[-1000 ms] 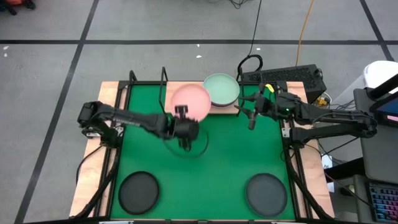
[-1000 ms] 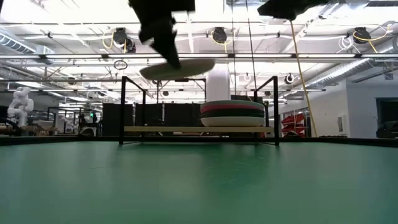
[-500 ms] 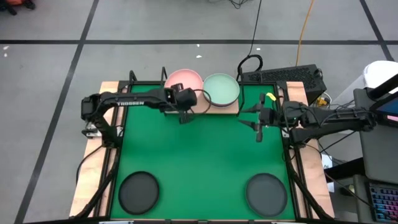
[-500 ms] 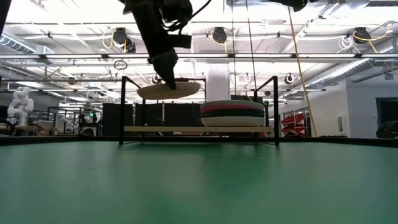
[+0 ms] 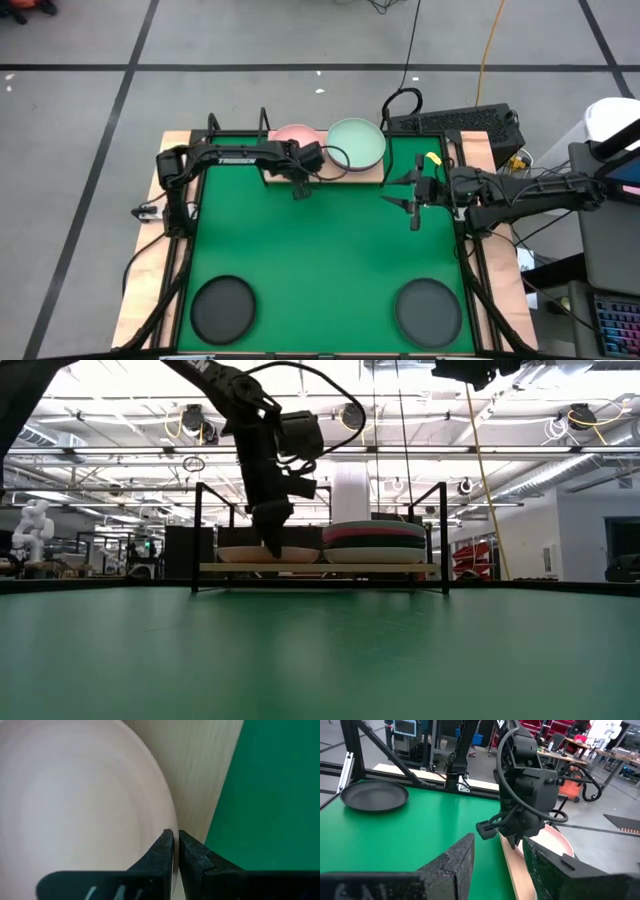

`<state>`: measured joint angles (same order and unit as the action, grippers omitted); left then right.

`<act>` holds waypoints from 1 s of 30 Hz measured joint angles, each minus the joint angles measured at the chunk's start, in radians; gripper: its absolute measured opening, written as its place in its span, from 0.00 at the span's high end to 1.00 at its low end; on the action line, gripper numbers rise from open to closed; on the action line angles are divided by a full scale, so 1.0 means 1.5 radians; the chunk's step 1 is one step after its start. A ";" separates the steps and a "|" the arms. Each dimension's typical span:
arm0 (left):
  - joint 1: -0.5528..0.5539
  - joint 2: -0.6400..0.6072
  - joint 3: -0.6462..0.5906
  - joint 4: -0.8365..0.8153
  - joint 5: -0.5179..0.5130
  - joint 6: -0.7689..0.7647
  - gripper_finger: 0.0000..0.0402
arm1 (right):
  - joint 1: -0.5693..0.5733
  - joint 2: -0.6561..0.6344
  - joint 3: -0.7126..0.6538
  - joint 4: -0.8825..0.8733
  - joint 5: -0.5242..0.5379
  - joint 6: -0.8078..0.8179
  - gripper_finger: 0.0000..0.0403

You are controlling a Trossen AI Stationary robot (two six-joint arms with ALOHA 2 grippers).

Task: Place and stack plates onto a shelf
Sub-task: Put the orange plate on the shelf, then stack the right black plate on top of the orange plate on the shelf

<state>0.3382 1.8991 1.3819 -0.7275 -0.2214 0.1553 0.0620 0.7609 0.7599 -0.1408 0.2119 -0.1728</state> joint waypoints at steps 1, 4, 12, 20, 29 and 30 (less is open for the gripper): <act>-0.001 0.003 0.001 0.000 0.002 0.000 0.94 | 0.000 0.000 0.000 -0.001 0.000 0.000 0.63; -0.008 0.005 0.001 0.003 0.016 0.002 0.93 | 0.000 0.000 0.000 0.001 0.000 -0.002 0.63; -0.027 -0.020 0.000 -0.010 0.028 0.005 0.73 | 0.000 0.002 0.000 0.003 0.000 -0.014 0.63; -0.048 -0.121 0.000 -0.038 0.007 -0.026 0.66 | 0.000 0.001 0.000 0.001 0.000 -0.014 0.63; -0.164 -0.269 0.000 -0.013 -0.008 -0.058 0.66 | -0.001 0.000 0.001 -0.050 -0.086 0.038 0.63; -0.191 -0.279 0.000 -0.013 -0.043 -0.058 0.66 | -0.001 0.001 0.002 -0.077 -0.130 0.046 0.63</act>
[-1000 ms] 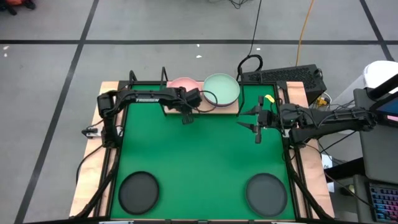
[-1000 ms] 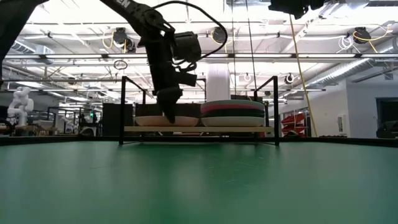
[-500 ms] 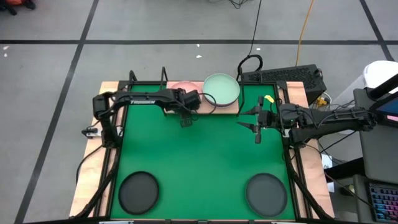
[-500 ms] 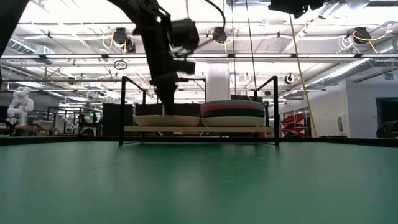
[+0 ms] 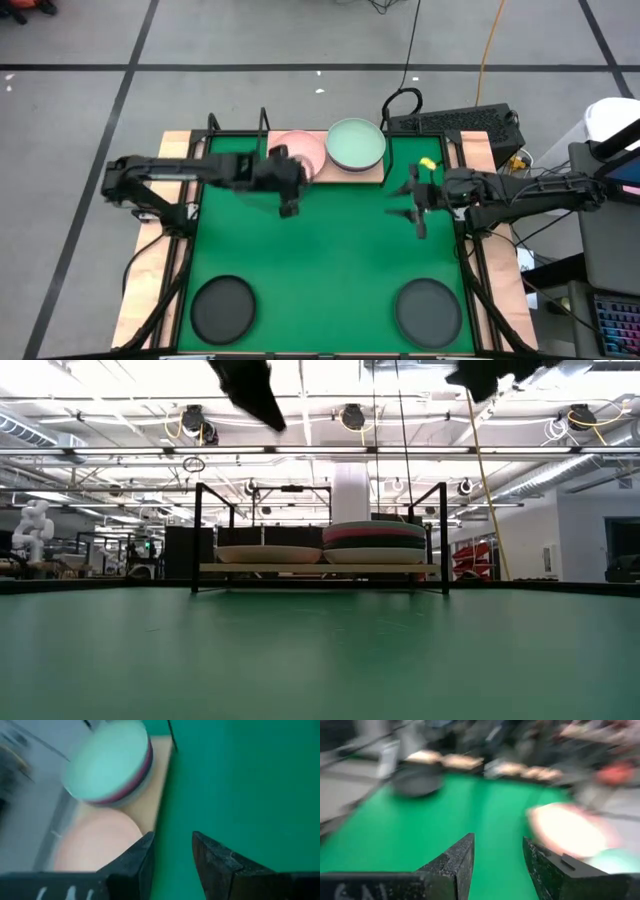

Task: Place and stack plates onto a shelf
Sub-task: Stack the right black plate on top of the orange plate on the shelf

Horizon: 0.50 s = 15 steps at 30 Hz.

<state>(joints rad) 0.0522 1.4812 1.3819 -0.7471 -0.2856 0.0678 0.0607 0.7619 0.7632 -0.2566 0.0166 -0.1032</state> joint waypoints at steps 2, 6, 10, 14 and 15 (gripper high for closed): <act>-0.054 -0.017 0.000 0.004 -0.094 0.000 0.67 | 0.002 0.008 0.001 -0.041 -0.079 0.028 0.63; -0.135 -0.048 0.001 0.049 -0.158 -0.004 0.70 | 0.014 0.039 0.001 -0.126 -0.118 0.095 0.63; -0.191 -0.075 -0.052 0.171 -0.162 0.012 0.71 | 0.042 0.095 -0.008 -0.207 -0.130 0.140 0.63; -0.222 -0.113 -0.171 0.327 -0.164 0.011 0.71 | 0.078 0.153 -0.042 -0.241 -0.198 0.194 0.63; -0.227 -0.123 -0.206 0.379 -0.163 0.007 0.71 | 0.087 0.165 -0.052 -0.243 -0.208 0.208 0.63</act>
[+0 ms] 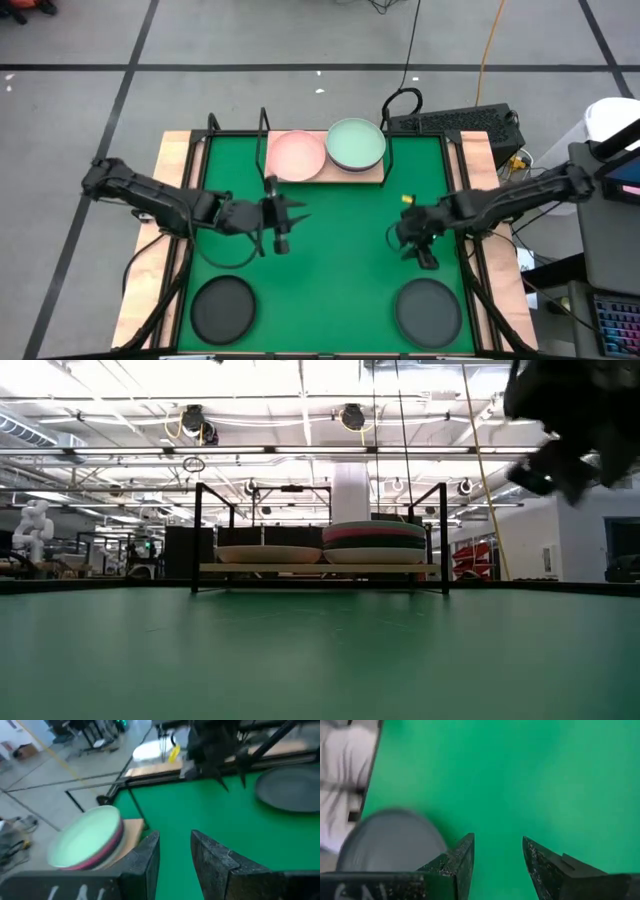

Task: Place and stack plates onto a shelf
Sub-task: Stack the right black plate on top of the orange plate on the shelf

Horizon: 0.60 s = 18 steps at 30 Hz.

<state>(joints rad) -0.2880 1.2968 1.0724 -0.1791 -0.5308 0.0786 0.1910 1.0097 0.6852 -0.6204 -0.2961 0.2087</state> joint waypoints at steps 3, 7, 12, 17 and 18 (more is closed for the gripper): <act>-0.012 -0.025 -0.095 0.163 0.015 -0.003 0.71 | 0.030 0.025 -0.032 0.012 -0.024 0.041 0.63; -0.029 -0.043 -0.189 0.379 0.053 0.021 0.71 | 0.058 0.043 -0.074 0.073 -0.068 0.103 0.63; -0.045 -0.042 -0.269 0.537 0.062 0.051 0.71 | 0.084 0.057 -0.139 0.195 -0.123 0.178 0.63; -0.045 -0.042 -0.299 0.560 0.062 0.024 0.71 | 0.093 0.062 -0.191 0.265 -0.135 0.248 0.63; -0.045 -0.042 -0.299 0.560 0.062 0.021 0.71 | 0.092 0.062 -0.199 0.284 -0.136 0.255 0.63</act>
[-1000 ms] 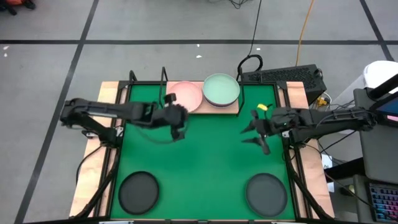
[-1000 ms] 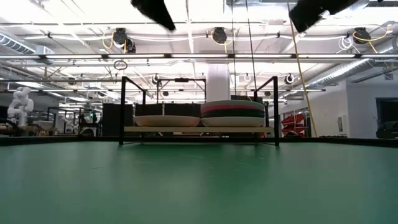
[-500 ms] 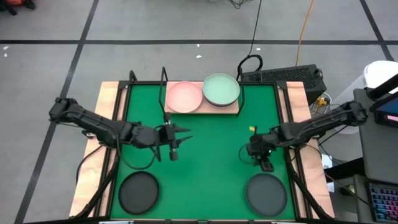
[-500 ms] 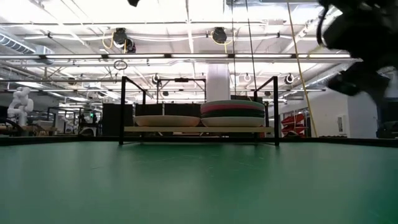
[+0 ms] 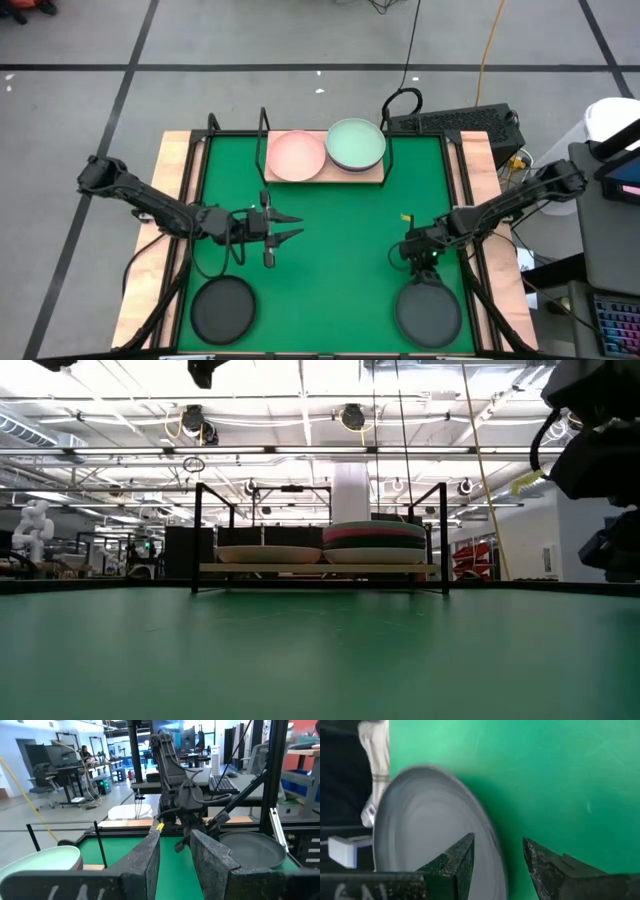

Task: Place and stack plates onto a shelf
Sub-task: Stack the right black plate on top of the orange plate on the shelf

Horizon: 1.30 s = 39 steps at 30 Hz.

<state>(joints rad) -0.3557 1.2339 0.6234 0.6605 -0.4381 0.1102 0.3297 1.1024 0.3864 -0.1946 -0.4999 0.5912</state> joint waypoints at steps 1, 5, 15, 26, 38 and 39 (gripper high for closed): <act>0.000 0.000 0.000 0.000 0.000 -0.001 0.71 | 0.000 0.000 -0.009 0.014 0.001 0.008 0.63; 0.000 0.000 0.000 -0.007 0.000 -0.006 0.71 | 0.000 0.003 -0.039 0.038 0.004 0.028 0.64; 0.000 0.000 0.000 -0.009 0.000 -0.015 0.71 | 0.000 0.001 -0.063 0.044 -0.002 0.019 0.97; 0.000 0.000 0.000 -0.009 0.001 -0.018 0.71 | -0.116 -0.013 0.037 0.222 0.167 -0.129 0.99; -0.016 0.000 0.000 -0.008 0.001 -0.028 0.71 | -0.378 0.047 0.099 0.798 0.577 -0.209 1.00; -0.019 0.000 0.000 -0.006 0.001 -0.027 0.71 | -0.397 0.063 0.109 0.811 0.576 -0.205 1.00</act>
<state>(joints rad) -0.3843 1.2339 0.6231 0.6510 -0.4370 0.0696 -0.2651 1.1965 0.5499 1.0216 0.3636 0.2843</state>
